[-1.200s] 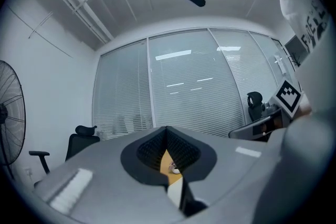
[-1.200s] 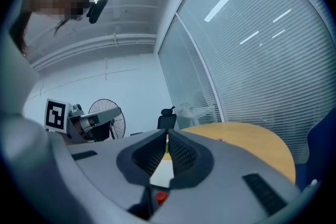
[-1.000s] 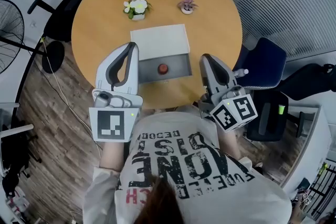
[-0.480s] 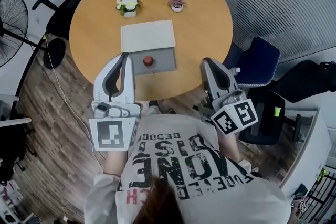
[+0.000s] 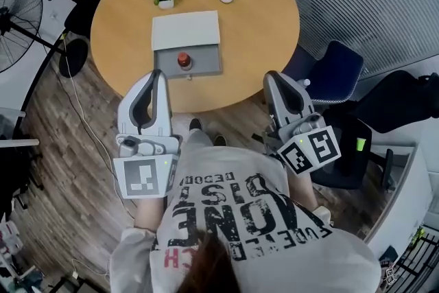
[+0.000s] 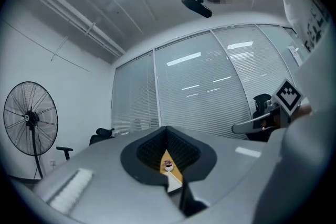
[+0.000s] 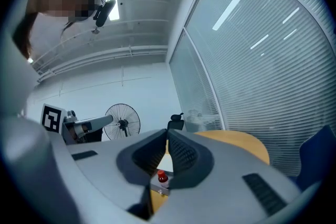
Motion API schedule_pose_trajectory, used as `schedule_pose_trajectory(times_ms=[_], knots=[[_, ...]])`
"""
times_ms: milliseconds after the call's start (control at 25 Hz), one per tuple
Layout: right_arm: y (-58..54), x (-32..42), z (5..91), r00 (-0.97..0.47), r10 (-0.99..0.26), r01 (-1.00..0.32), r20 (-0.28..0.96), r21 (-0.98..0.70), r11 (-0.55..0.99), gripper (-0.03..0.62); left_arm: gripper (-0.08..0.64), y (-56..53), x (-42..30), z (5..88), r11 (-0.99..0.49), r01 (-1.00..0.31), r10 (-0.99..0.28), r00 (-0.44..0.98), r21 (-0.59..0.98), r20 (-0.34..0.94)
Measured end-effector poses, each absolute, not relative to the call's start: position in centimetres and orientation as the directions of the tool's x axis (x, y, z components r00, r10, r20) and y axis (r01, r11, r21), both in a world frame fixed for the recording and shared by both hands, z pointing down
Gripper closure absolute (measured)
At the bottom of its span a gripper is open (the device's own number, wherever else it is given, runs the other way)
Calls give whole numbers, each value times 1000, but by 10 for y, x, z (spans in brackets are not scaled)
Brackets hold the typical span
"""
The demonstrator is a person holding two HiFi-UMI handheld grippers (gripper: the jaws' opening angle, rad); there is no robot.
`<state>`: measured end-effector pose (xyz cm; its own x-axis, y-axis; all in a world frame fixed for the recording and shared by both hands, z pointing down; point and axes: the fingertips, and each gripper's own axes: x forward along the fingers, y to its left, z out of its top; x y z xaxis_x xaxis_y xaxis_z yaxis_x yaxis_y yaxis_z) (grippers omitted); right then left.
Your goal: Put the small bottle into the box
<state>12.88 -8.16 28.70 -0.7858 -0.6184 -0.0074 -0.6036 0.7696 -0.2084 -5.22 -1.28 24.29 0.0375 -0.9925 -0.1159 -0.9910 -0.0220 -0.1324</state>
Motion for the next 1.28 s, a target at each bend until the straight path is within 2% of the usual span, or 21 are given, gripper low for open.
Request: schedule_pose_trajectory(times_ms=[440,680,800,1280], knots=[[-61,105,291,-812,-583,-574,17,-202,793,574,549,16,-40,280,-61,-997,-997,63,-36,-44],[-59,57,279,-827,-562,-550,-11,-188,814,574,549,11,-74,264,-55,-998,-996,57,-25,-71],[-55,39,286,-831,-556,-550,17,-178,816,574,549,7,-92,262,-51,-999,-996,52,-14,-77],[-58,18,304,-794,-603,-605,70,-172,777,574,549,-10,-111,287,-128,-991,-991,126,48,-41]])
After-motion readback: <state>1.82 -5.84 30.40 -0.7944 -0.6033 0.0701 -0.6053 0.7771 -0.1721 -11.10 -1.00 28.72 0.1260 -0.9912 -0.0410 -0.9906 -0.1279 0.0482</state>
